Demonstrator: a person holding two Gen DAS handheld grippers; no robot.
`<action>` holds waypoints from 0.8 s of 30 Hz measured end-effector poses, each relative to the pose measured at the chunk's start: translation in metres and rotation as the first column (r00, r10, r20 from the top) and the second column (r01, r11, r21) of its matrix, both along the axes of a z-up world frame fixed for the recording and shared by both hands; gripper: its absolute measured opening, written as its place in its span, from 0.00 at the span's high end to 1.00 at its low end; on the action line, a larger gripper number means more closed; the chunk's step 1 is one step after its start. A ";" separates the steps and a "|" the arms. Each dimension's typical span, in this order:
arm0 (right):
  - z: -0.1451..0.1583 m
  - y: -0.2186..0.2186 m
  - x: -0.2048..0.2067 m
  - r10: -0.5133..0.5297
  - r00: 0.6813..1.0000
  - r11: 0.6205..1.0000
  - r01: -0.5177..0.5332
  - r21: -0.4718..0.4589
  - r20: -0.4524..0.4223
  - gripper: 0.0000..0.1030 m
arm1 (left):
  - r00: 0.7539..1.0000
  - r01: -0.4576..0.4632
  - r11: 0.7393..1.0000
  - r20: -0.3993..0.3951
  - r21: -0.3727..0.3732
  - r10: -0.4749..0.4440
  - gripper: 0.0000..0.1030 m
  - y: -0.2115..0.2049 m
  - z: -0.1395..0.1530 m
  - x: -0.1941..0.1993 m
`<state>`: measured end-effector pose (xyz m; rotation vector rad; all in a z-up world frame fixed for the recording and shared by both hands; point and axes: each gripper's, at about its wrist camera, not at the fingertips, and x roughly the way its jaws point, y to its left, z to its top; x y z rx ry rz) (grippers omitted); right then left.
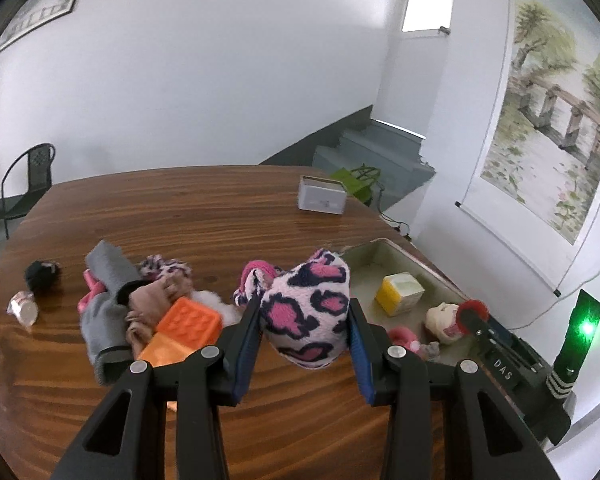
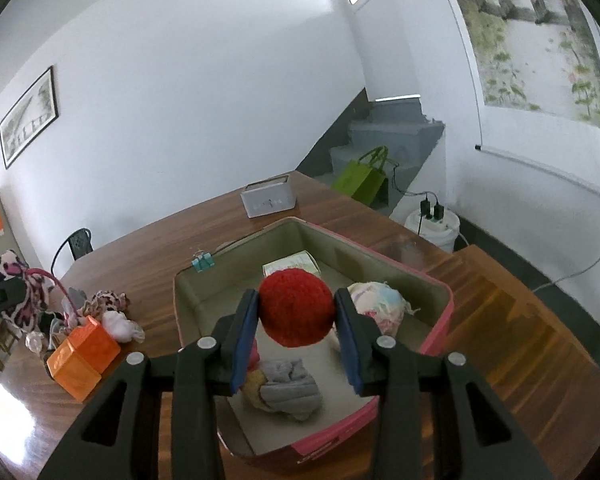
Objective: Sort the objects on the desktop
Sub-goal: 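Carry red ball and earmuff into the pink box and open both tools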
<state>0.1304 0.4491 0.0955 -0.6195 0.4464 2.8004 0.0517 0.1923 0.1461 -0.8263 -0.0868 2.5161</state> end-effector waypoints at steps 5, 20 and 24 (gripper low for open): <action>0.005 0.010 0.014 -0.083 0.994 0.996 0.082 -0.015 -0.070 0.19 | 0.998 0.058 0.998 -0.018 -0.011 -0.058 0.59 0.029 0.005 -0.006; 0.005 0.030 0.031 -0.248 0.964 0.968 0.243 -0.061 -0.096 0.19 | 0.981 0.192 0.981 0.027 -0.016 -0.191 0.59 0.109 -0.003 -0.034; 0.007 0.031 0.034 -0.261 0.959 0.965 0.255 -0.066 -0.109 0.19 | 0.976 0.210 0.977 0.056 -0.019 -0.209 0.59 0.125 -0.011 -0.041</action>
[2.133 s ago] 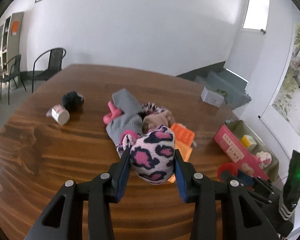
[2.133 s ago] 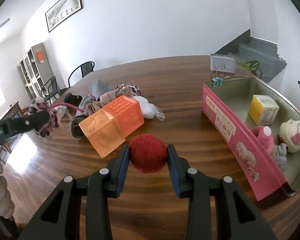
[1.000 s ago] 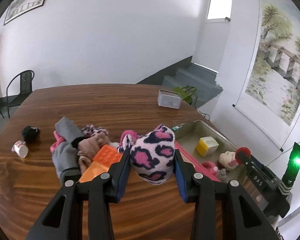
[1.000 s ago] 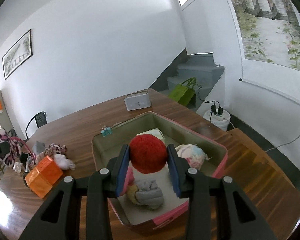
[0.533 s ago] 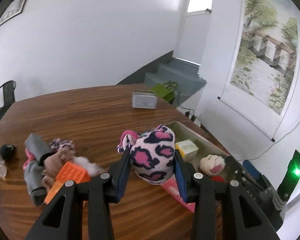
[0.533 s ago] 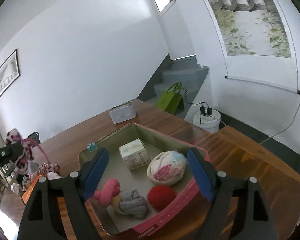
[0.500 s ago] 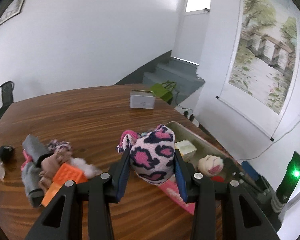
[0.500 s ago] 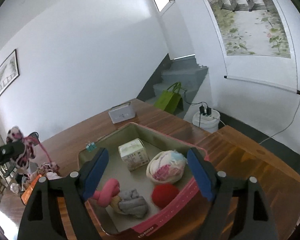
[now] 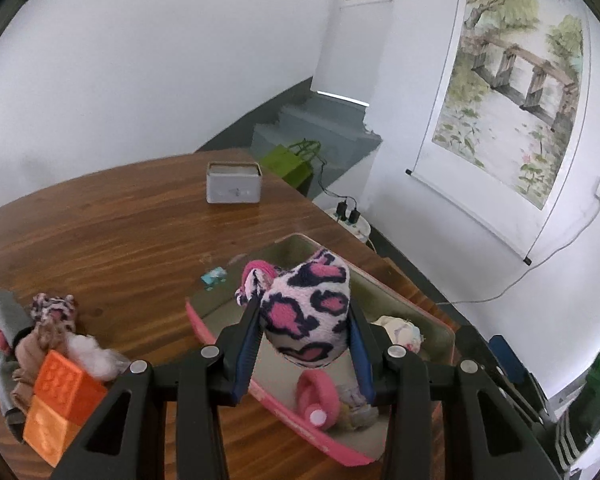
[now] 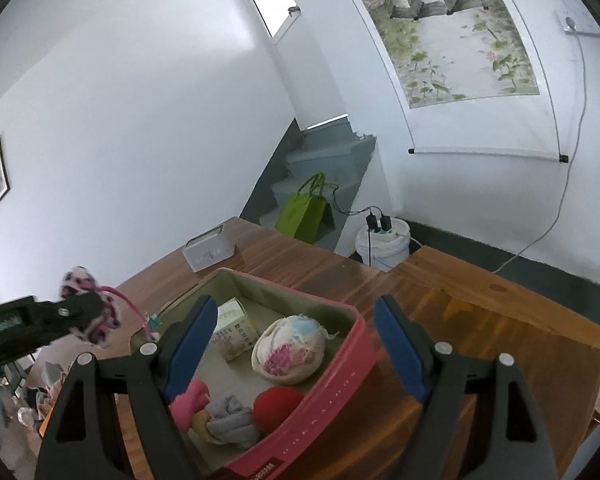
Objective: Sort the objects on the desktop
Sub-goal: 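Carry red ball and earmuff into the pink box and open both tools, then withdraw both tools from the pink box back over the table pile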
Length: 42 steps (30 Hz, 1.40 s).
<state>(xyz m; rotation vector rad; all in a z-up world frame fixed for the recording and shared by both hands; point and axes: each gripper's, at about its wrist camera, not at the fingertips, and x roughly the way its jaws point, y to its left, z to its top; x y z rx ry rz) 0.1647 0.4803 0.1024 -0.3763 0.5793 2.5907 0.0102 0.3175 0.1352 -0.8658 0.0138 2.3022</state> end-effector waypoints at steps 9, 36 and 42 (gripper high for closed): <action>0.004 0.002 0.010 -0.041 0.998 0.999 0.041 0.009 -0.039 0.19 | 0.992 0.086 0.996 0.092 0.006 -0.086 0.20 0.026 -0.020 -0.013; 0.003 -0.004 0.003 -0.050 0.999 0.997 0.051 0.058 -0.013 0.19 | 0.995 -0.096 0.994 0.036 0.047 0.094 0.09 -0.029 -0.006 -0.016; 0.004 -0.007 0.002 -0.064 0.998 0.994 0.064 0.083 -0.007 0.19 | 0.991 -0.137 0.990 0.016 0.038 0.136 0.09 -0.054 -0.003 -0.010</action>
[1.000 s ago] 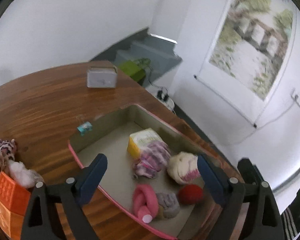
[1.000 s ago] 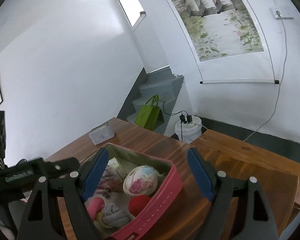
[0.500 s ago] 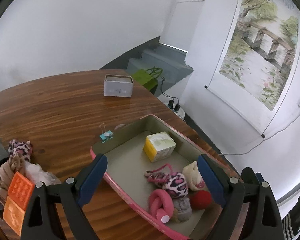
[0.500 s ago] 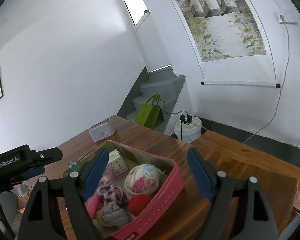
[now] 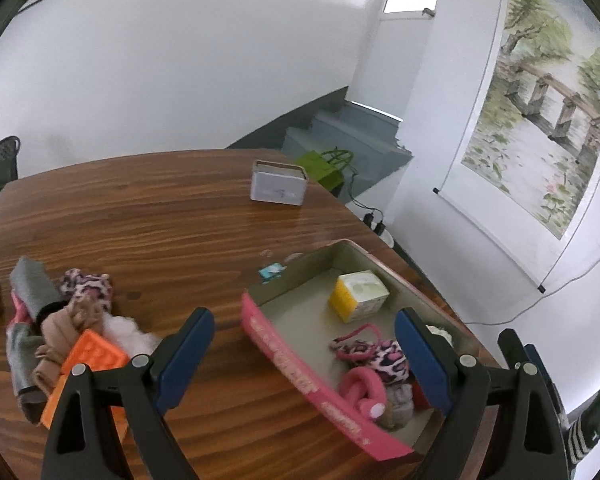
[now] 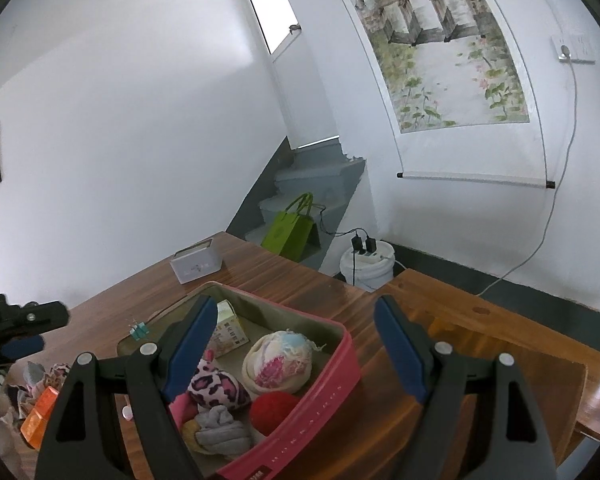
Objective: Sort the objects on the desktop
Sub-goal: 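Withdraw both tools from the pink box back over the table pile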
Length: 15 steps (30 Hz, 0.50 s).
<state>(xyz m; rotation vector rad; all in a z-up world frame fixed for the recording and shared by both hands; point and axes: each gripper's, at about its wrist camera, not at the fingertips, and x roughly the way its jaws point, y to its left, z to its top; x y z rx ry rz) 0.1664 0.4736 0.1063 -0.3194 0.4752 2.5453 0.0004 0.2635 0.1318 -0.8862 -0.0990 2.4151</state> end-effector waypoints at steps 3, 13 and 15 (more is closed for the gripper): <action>0.000 -0.001 -0.001 -0.004 1.000 1.000 0.004 0.008 0.005 0.19 | 1.000 -0.025 1.000 -0.012 -0.010 0.025 0.09 -0.013 -0.001 0.004; 0.000 -0.009 -0.005 -0.009 0.999 0.999 0.007 0.054 0.035 0.19 | 0.983 -0.181 0.980 -0.031 -0.080 0.179 0.09 -0.083 -0.030 0.016; 0.000 -0.012 -0.005 -0.010 0.999 0.998 0.007 0.067 0.040 0.19 | 0.976 -0.217 0.971 -0.044 -0.099 0.214 0.09 -0.099 -0.034 0.018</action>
